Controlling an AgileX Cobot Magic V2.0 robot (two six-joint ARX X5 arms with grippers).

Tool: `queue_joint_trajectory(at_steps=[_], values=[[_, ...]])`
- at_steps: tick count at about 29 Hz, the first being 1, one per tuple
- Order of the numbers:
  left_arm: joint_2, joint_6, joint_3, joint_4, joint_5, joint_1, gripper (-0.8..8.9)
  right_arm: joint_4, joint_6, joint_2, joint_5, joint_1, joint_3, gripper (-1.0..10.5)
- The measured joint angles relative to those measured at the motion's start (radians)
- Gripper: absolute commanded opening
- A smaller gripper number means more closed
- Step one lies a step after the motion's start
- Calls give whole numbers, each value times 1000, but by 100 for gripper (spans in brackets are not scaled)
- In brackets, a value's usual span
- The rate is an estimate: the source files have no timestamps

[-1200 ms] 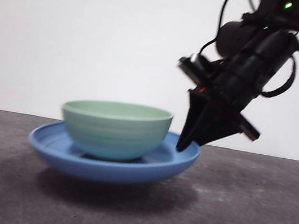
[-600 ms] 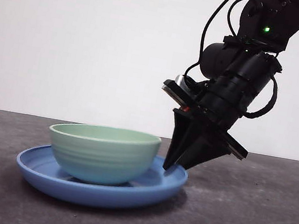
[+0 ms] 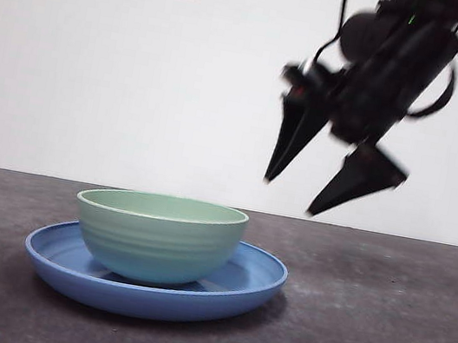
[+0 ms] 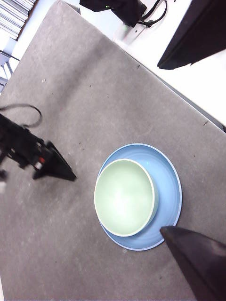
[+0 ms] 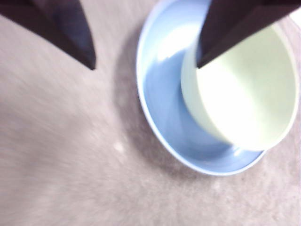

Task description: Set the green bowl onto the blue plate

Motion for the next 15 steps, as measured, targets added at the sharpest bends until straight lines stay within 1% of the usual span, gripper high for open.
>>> queue_joint_trajectory(at_steps=[4, 6, 7, 11, 15], values=[[0, 0, 0, 0, 0, 0, 532, -105, -45, -163, 76, -6, 0, 403], [0, 0, 0, 0, 0, 0, 532, -134, -55, -267, 127, -7, 0, 483], [0, 0, 0, 0, 0, 0, 532, -145, -57, -297, 137, -7, 0, 503], [0, 0, 0, 0, 0, 0, 532, -176, -61, -433, 151, -6, -29, 525], [0, 0, 0, 0, 0, 0, 532, -182, -65, -597, 152, -6, -145, 525]])
